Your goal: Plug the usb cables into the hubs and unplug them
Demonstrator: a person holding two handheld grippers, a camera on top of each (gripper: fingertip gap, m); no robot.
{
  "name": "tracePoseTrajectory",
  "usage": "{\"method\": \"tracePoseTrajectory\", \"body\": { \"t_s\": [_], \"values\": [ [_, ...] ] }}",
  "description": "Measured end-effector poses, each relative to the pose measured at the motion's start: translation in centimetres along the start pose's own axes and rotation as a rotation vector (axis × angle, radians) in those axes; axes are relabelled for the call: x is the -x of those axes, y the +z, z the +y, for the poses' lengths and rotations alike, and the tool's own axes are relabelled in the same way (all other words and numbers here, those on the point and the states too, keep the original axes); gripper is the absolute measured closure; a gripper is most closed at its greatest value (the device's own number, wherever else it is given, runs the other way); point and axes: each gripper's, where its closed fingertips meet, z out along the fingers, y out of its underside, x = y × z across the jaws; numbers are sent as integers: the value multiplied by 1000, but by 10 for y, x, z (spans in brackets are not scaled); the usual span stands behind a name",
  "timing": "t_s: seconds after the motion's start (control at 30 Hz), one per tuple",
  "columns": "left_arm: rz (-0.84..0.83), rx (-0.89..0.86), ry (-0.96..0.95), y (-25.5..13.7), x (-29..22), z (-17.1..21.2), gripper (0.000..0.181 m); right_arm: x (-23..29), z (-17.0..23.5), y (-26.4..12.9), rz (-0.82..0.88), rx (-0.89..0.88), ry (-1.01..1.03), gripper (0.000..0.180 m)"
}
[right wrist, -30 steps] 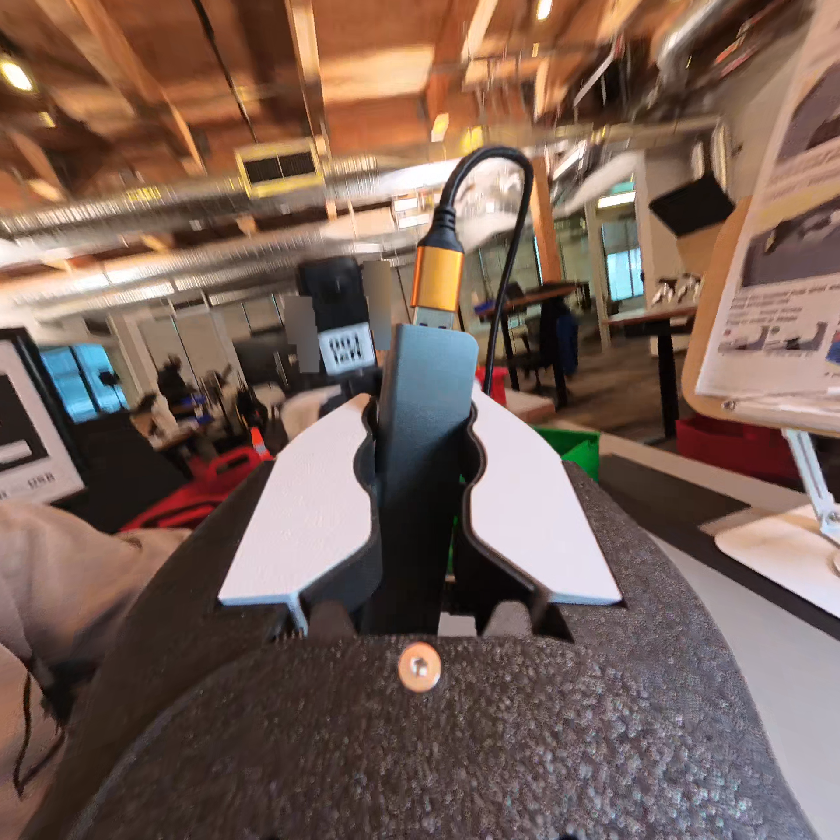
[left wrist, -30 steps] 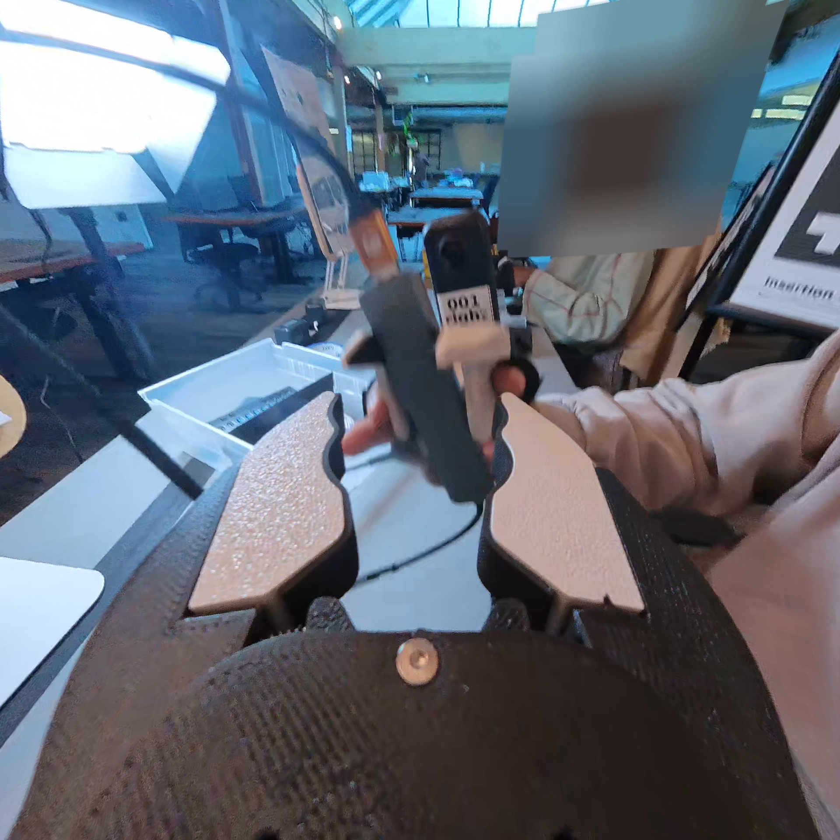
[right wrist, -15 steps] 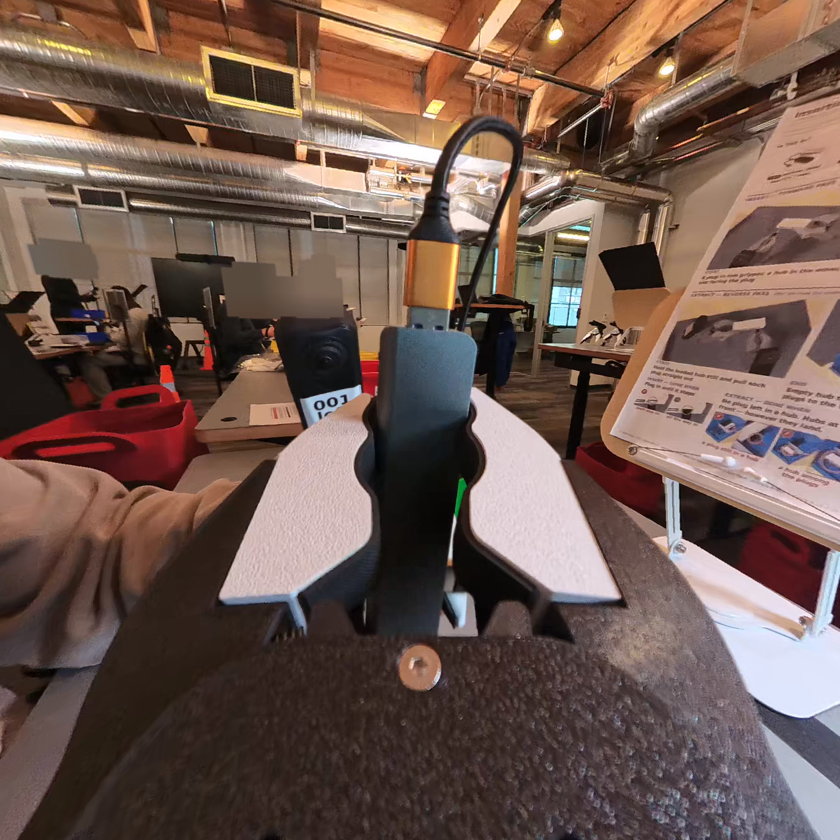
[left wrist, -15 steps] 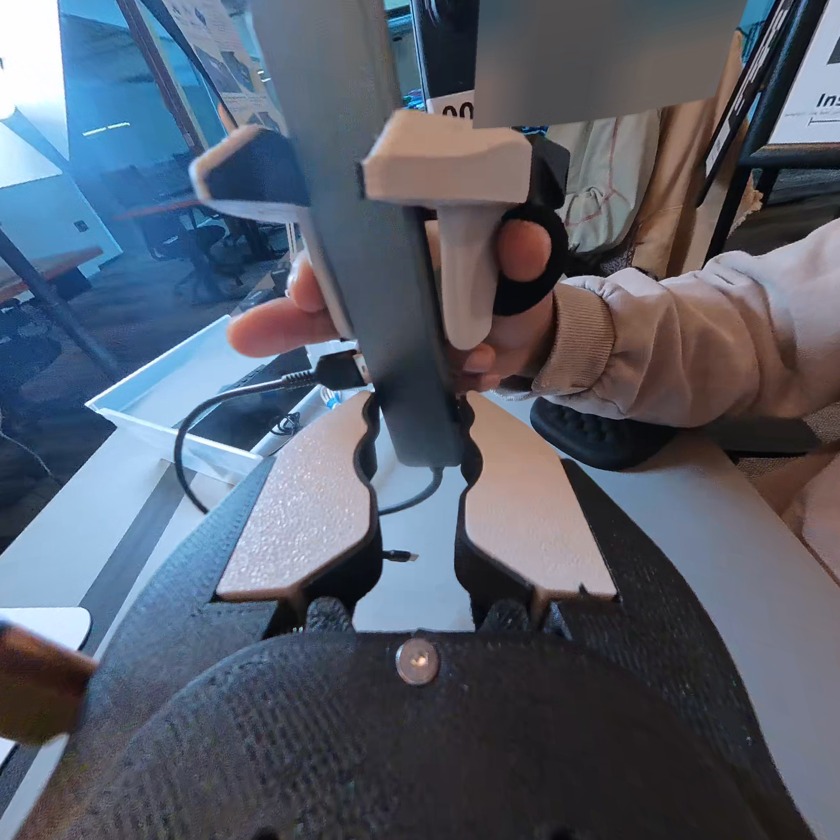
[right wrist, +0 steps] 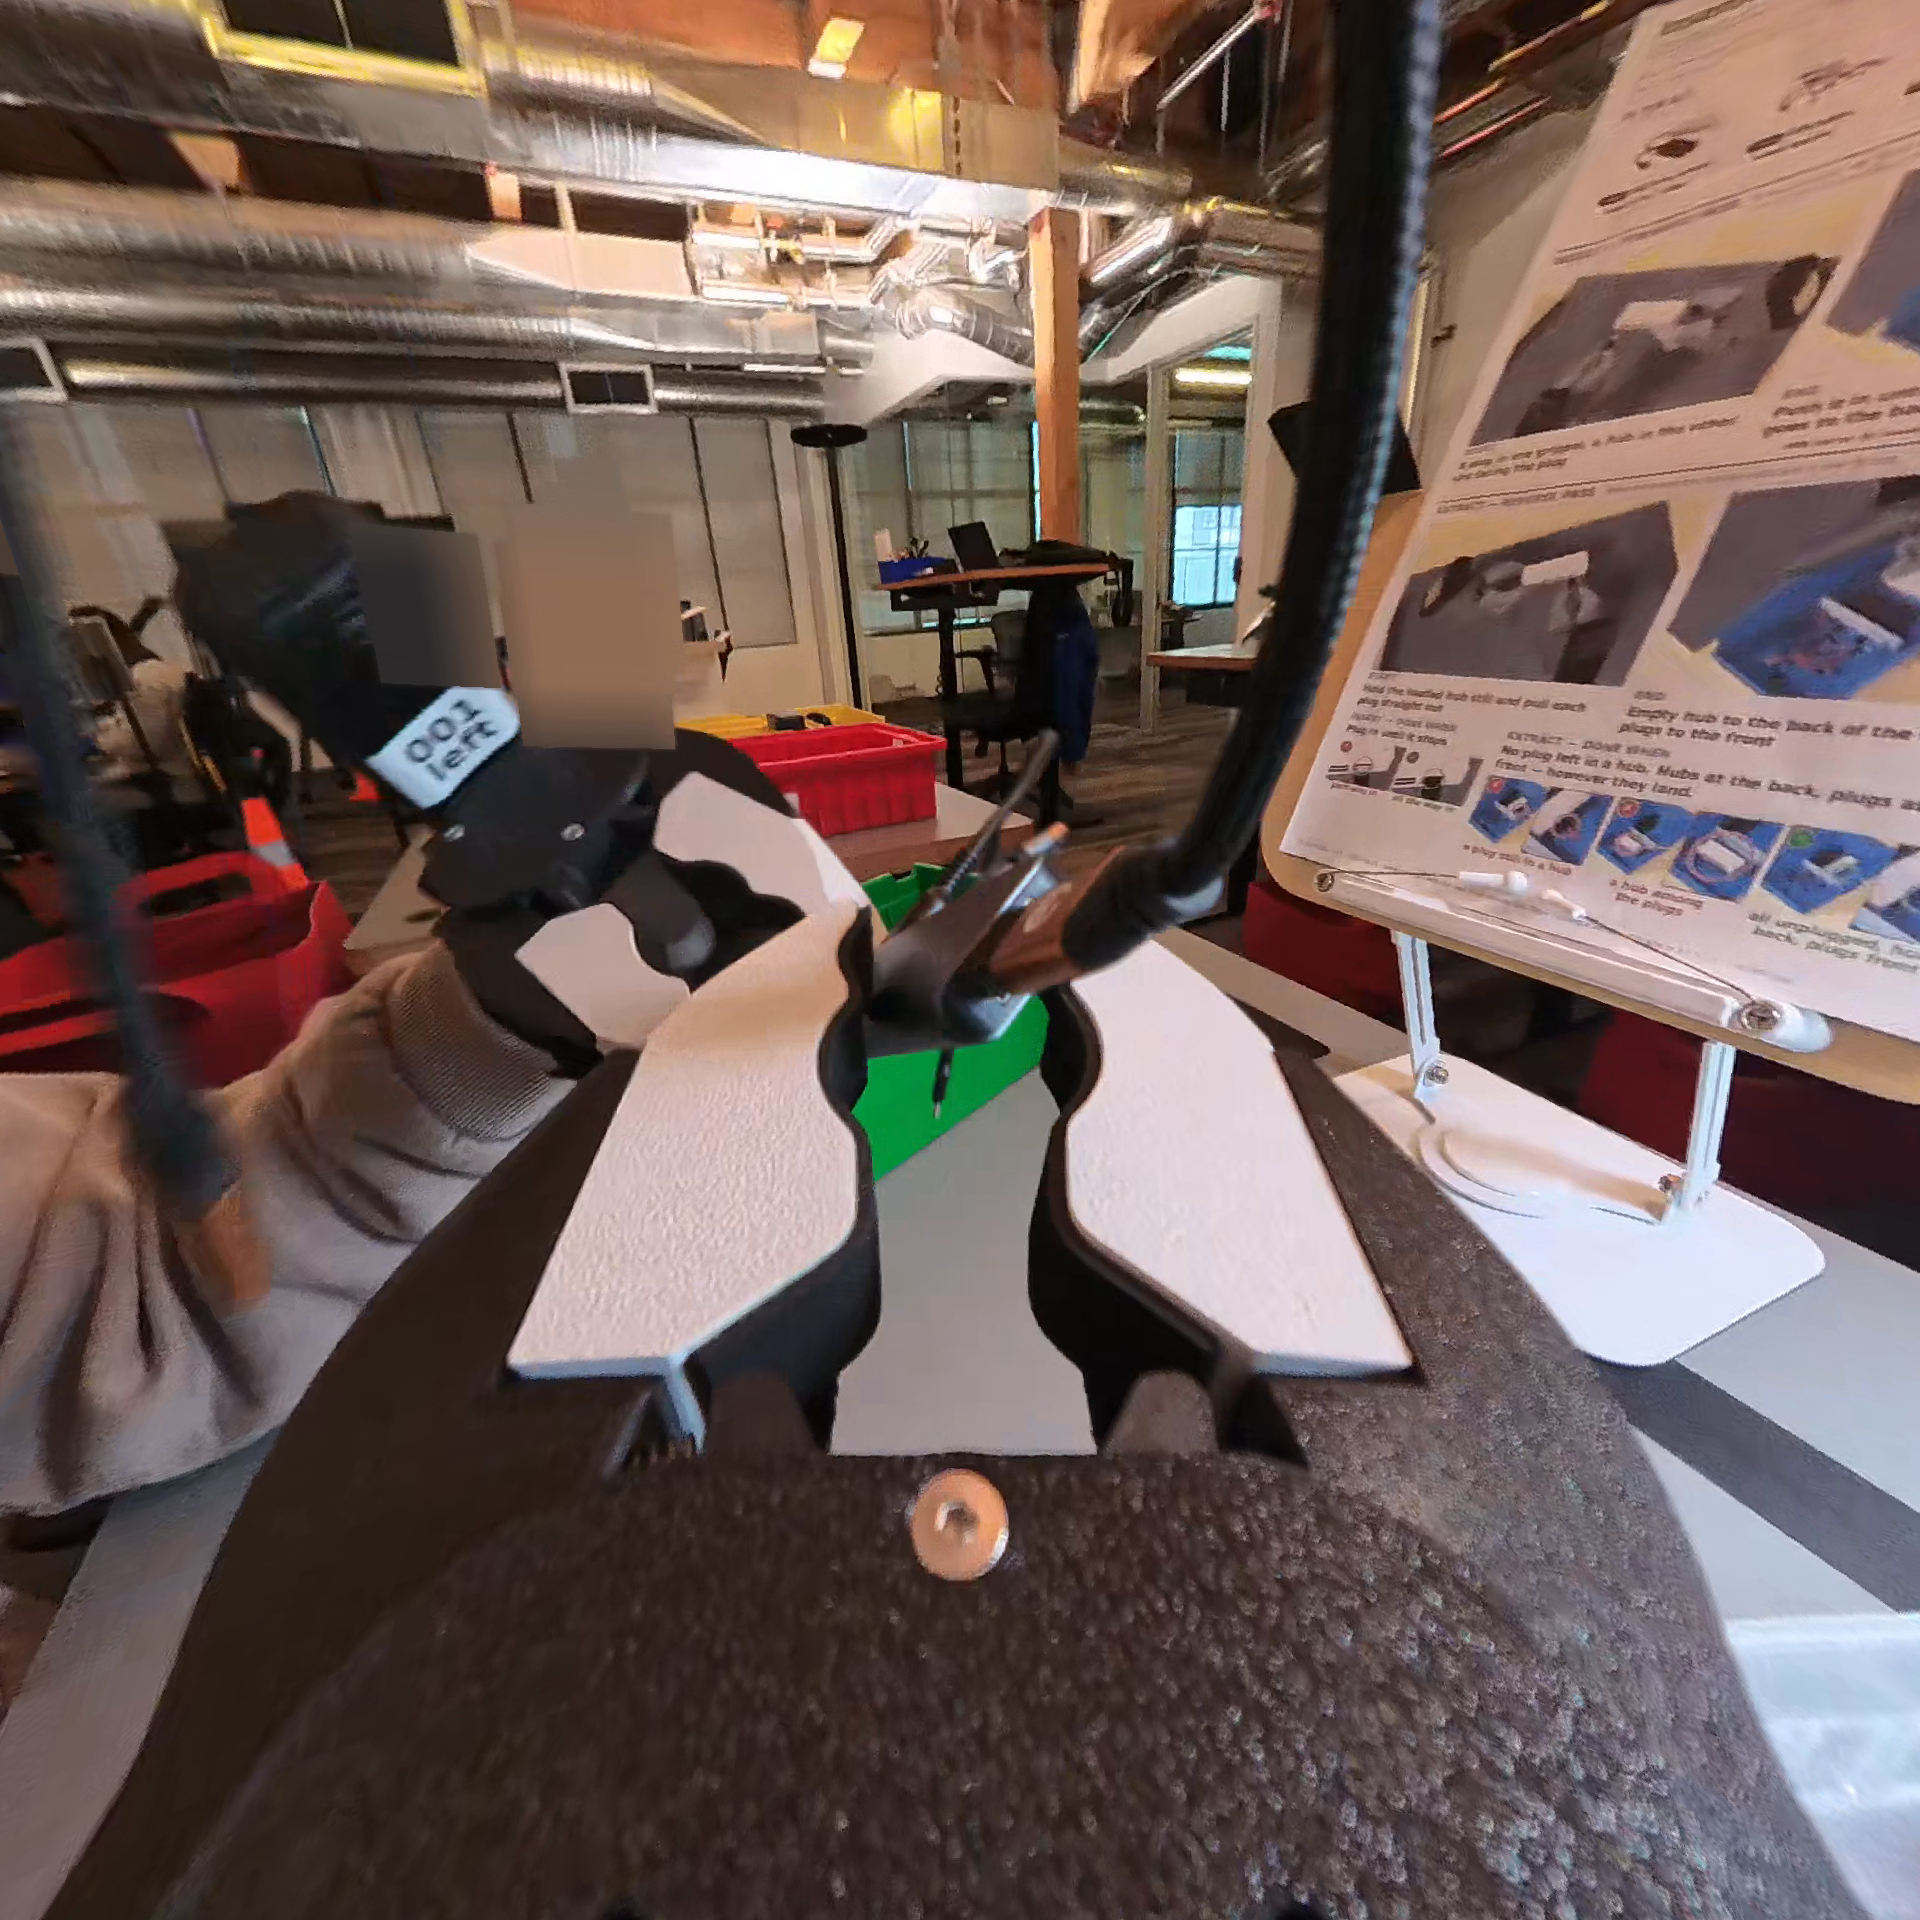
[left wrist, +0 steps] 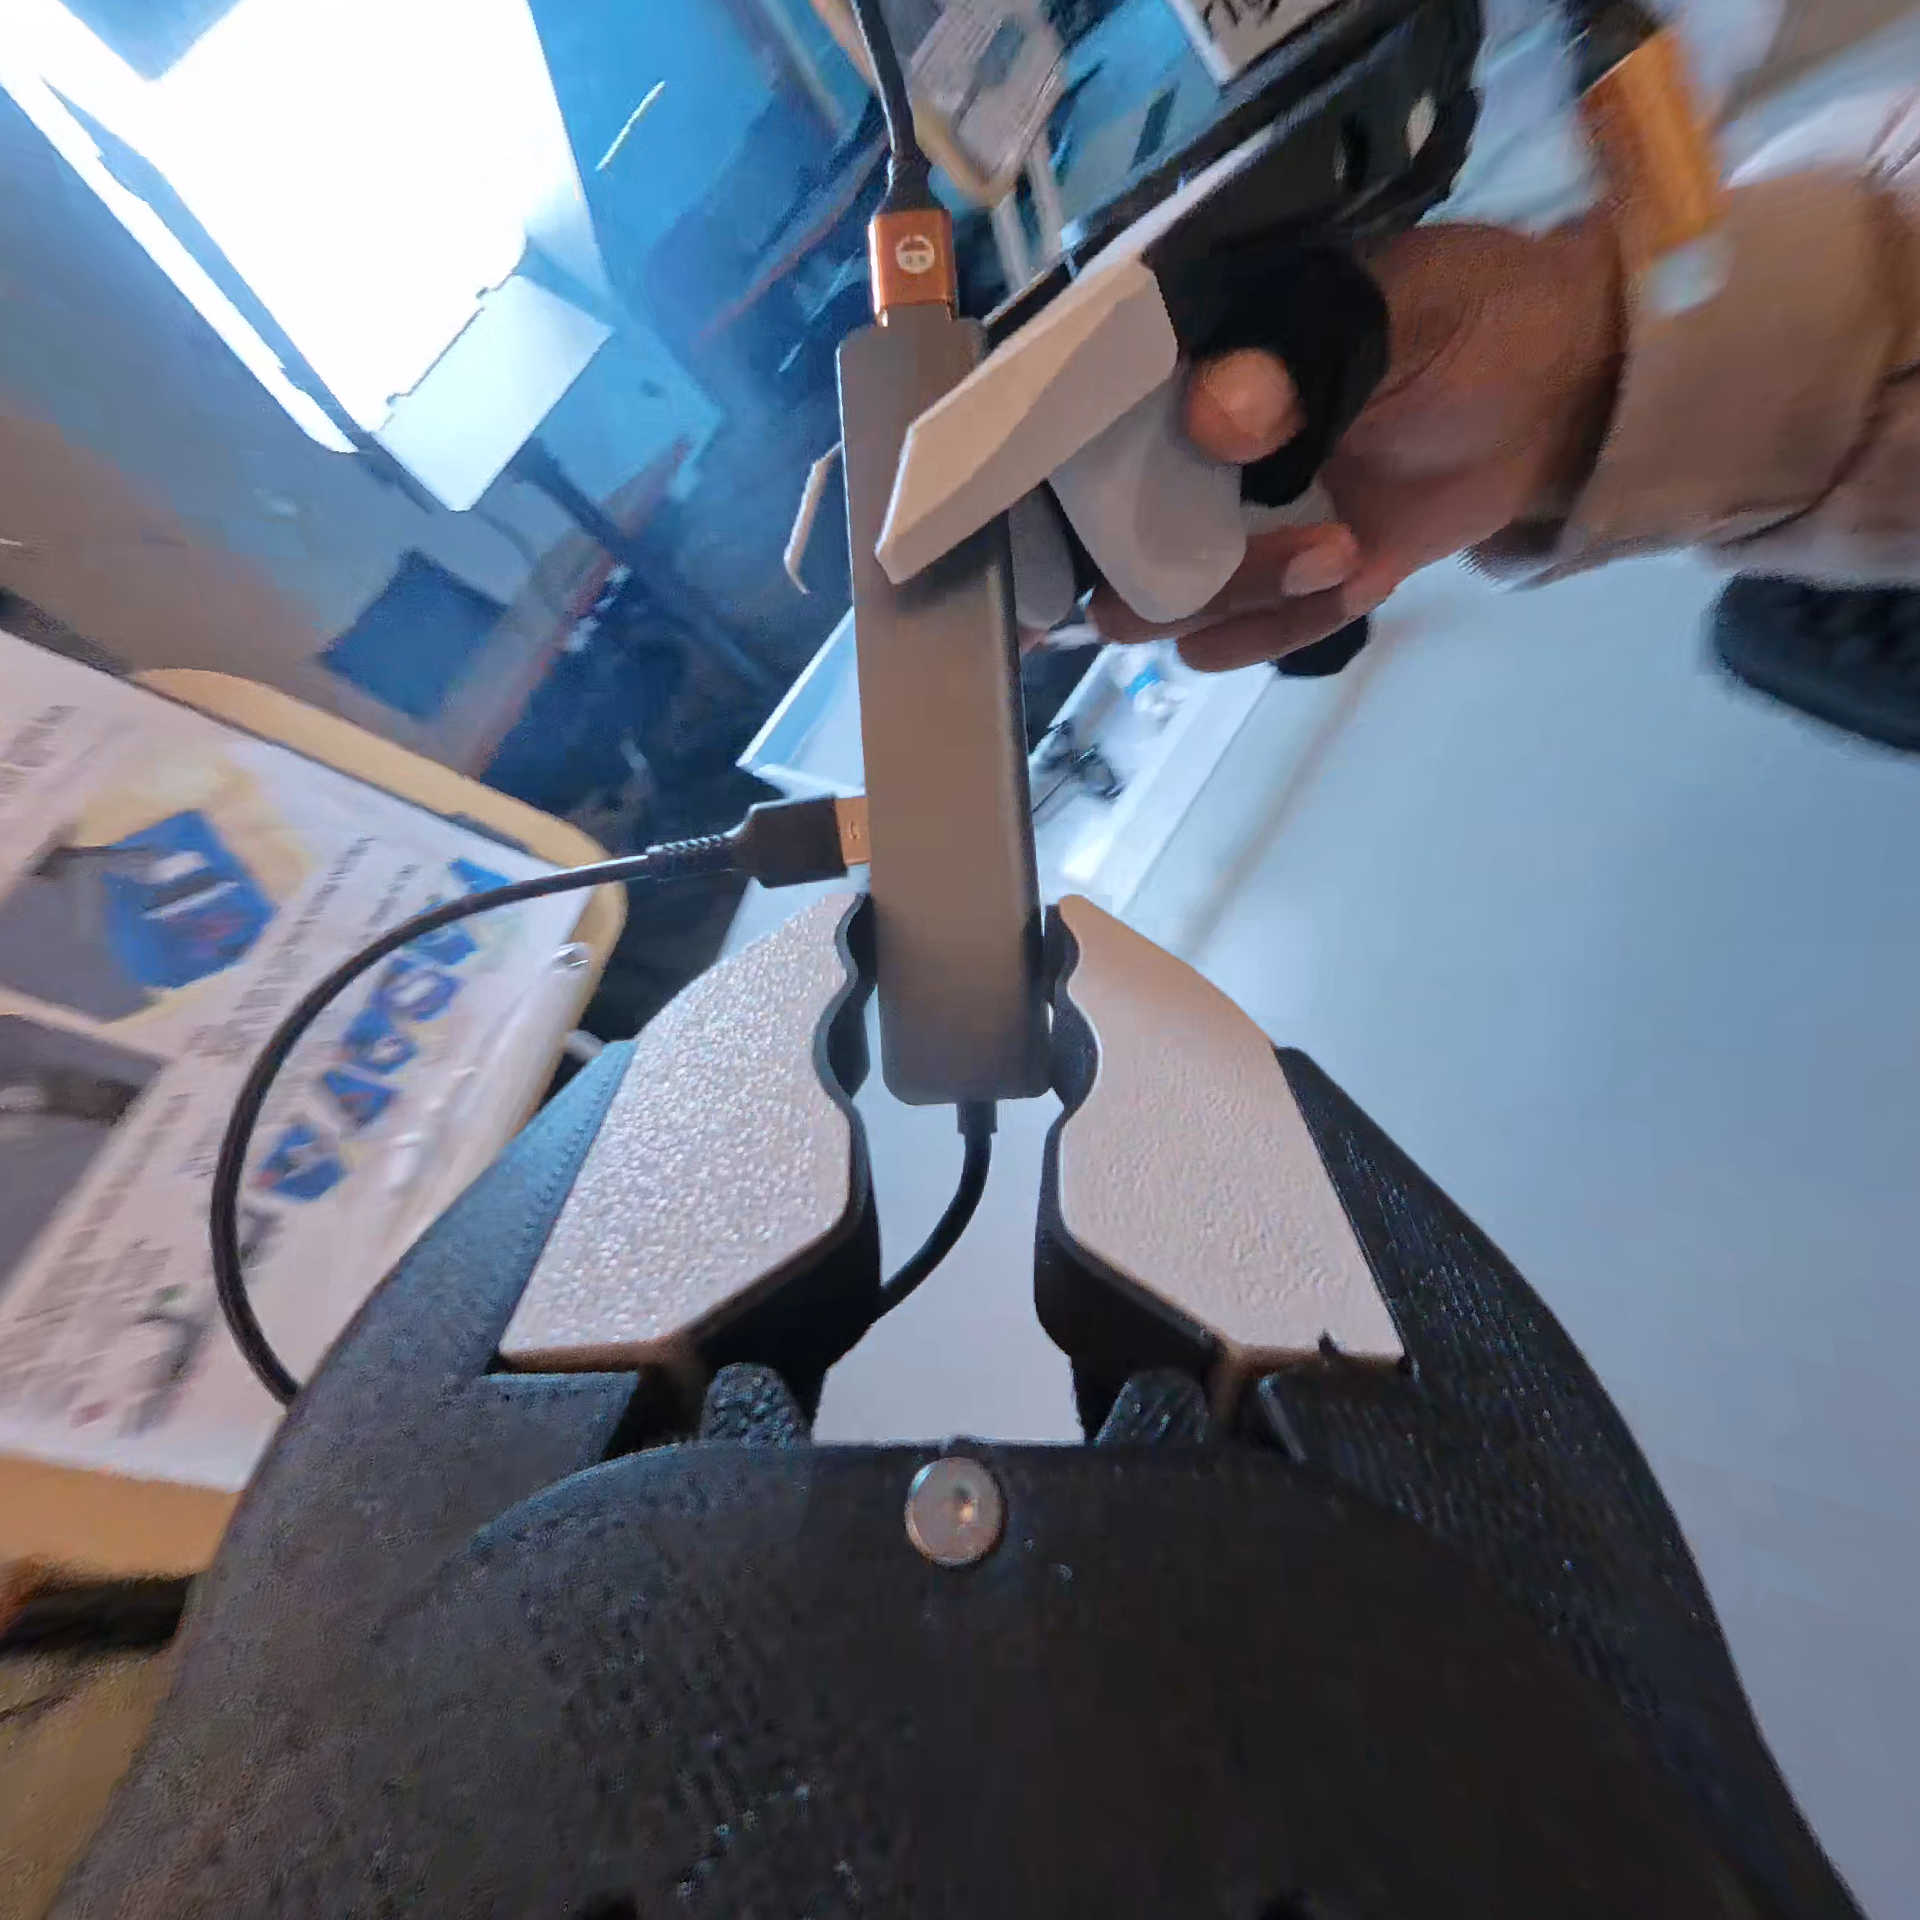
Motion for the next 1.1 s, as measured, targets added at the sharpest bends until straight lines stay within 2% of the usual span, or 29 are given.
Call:
{"method": "tracePoseTrajectory", "body": {
  "t_s": [0.13, 0.2, 0.27, 0.3, 0.4, 0.5, 0.53, 0.6, 0.63, 0.83, 0.97, 1.1],
  "values": [
    [-194, 143, 234, -3, 16, 8, 150, -2, -2, 4, -35, -80, 89, 161],
    [-196, 137, 239, -4, 16, 7, 151, 4, -4, 3, -93, -120, 97, 164],
    [-82, 81, 111, -4, 5, 6, 152, 13, -6, 0, -154, -156, 55, 168],
    [2, 43, 14, -4, -2, 5, 144, 19, -6, -2, -191, -164, 28, 169],
    [214, -144, -242, -7, -17, -7, 141, 38, -6, -5, -277, -163, -59, 169],
    [367, -258, -376, 0, -31, -10, 141, 52, -9, -7, -316, -174, -115, 169],
    [384, -291, -379, 4, -35, -13, 142, 55, -11, -7, -323, -181, -122, 168],
    [369, -351, -341, 11, -40, -19, 164, 59, -11, -7, -323, -173, -141, 169],
    [360, -354, -321, 13, -41, -20, 167, 60, -9, -6, -318, -160, -155, 168],
    [373, -251, -296, 9, -37, -9, 170, 49, -11, -13, -249, -84, -219, 164],
    [410, -255, -338, -2, -29, -1, 170, 38, -15, -25, -194, -48, -270, 164],
    [434, -203, -360, 3, -32, 13, 170, 30, -22, -28, -162, -95, -237, 163]
  ]
}}
